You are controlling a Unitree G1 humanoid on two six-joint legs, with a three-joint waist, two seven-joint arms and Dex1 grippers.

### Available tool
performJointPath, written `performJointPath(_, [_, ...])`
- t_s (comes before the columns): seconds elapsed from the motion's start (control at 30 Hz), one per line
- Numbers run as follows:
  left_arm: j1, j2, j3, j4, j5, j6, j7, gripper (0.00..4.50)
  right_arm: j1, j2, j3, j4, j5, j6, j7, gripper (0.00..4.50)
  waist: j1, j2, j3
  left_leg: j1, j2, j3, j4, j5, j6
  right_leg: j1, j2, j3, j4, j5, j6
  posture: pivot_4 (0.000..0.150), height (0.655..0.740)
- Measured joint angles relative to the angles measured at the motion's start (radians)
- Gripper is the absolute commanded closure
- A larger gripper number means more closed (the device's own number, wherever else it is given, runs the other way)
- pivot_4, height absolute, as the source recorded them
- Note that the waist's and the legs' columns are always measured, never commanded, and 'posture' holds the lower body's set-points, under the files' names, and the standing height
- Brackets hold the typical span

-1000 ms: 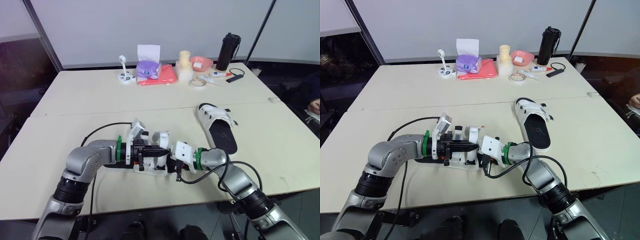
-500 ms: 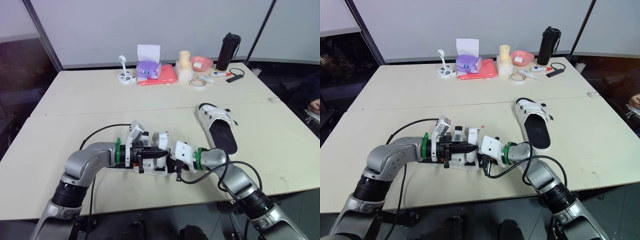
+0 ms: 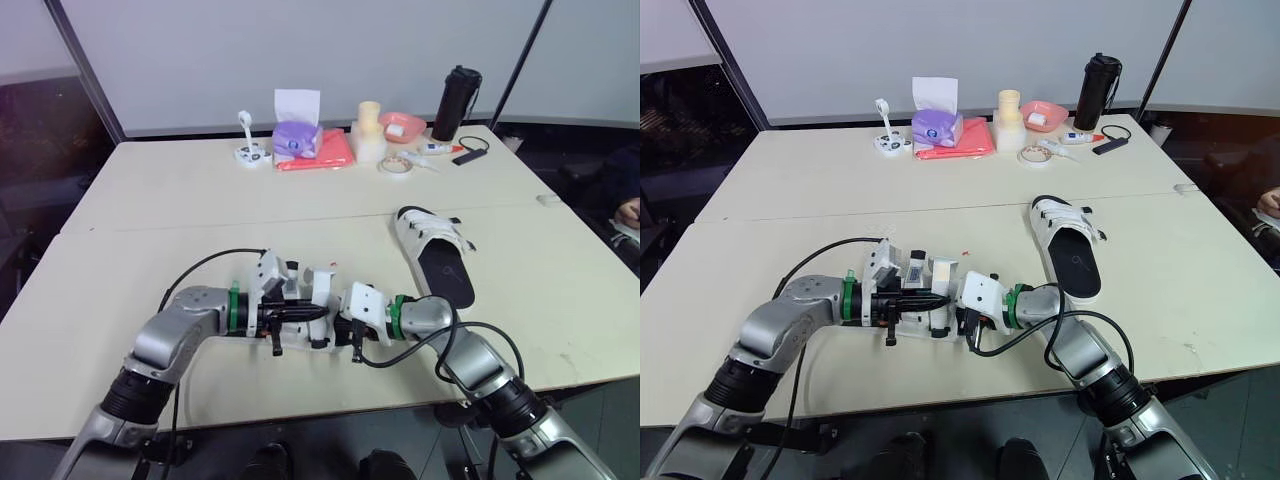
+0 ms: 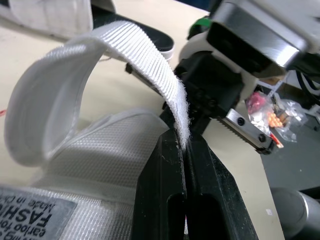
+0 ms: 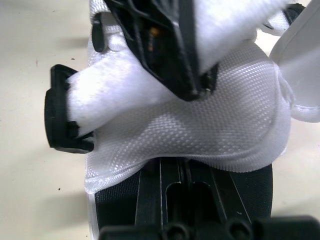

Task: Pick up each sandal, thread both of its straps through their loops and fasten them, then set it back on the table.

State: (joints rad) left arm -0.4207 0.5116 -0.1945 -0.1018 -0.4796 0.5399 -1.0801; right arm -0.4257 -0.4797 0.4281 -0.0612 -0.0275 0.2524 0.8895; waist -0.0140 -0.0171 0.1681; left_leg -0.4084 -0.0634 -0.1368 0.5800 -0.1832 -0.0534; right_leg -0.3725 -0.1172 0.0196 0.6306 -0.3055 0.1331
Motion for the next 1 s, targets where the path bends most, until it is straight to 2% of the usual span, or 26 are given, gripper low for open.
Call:
performJointPath(0.37, [0.034, 0.055, -0.052, -0.031, 0.031, -0.084, -0.114, 4.48, 0.0, 0.0, 0.005, 0.0, 0.0, 0.0, -0.001, 4.5, -0.001, 0.0, 0.0, 0.0, 0.001, 0.0, -0.001, 0.0, 0.001, 0.0, 0.0, 0.0, 0.0, 0.0, 0.0, 0.15, 0.7344])
performJointPath(0.53, [0.035, 0.067, -0.099, -0.003, 0.125, -0.242, -0.126, 4.48, -0.002, 0.0, 0.007, 0.003, -0.001, 0.0, -0.002, 4.5, -0.001, 0.001, -0.001, 0.0, 0.001, 0.0, -0.001, 0.0, 0.0, 0.0, 0.0, 0.0, 0.0, 0.0, 0.0, 0.15, 0.7344])
performJointPath(0.7, [0.035, 0.064, -0.105, 0.024, 0.155, -0.319, -0.116, 4.48, -0.003, 0.0, 0.011, 0.008, -0.001, 0.0, -0.008, 4.5, 0.0, 0.002, -0.003, 0.0, 0.001, 0.0, -0.001, 0.0, 0.0, 0.0, 0.0, 0.0, 0.0, 0.0, -0.001, 0.15, 0.7344])
performJointPath(0.8, [0.034, 0.065, -0.104, 0.034, 0.156, -0.326, -0.115, 3.63, -0.003, 0.0, 0.013, 0.008, -0.001, 0.0, -0.01, 4.5, 0.0, 0.003, -0.004, 0.001, 0.001, 0.0, -0.001, 0.0, 0.0, 0.0, 0.0, 0.0, 0.0, 0.0, -0.001, 0.15, 0.7344])
performJointPath(0.93, [0.037, 0.084, -0.099, 0.028, 0.14, -0.273, -0.124, 1.79, -0.008, 0.001, 0.014, 0.015, -0.001, -0.007, -0.009, 4.5, -0.001, 0.003, -0.004, 0.001, 0.001, 0.0, -0.001, 0.001, 0.001, 0.0, 0.001, 0.0, 0.0, 0.0, -0.001, 0.15, 0.7344])
performJointPath(1.0, [0.045, 0.095, -0.094, 0.006, 0.115, -0.232, -0.138, 0.68, -0.012, 0.003, 0.016, 0.02, -0.001, -0.013, -0.008, 4.5, -0.003, 0.003, -0.004, 0.001, 0.002, 0.0, -0.001, 0.001, 0.002, 0.0, 0.001, 0.0, 0.0, 0.0, -0.001, 0.15, 0.7344])
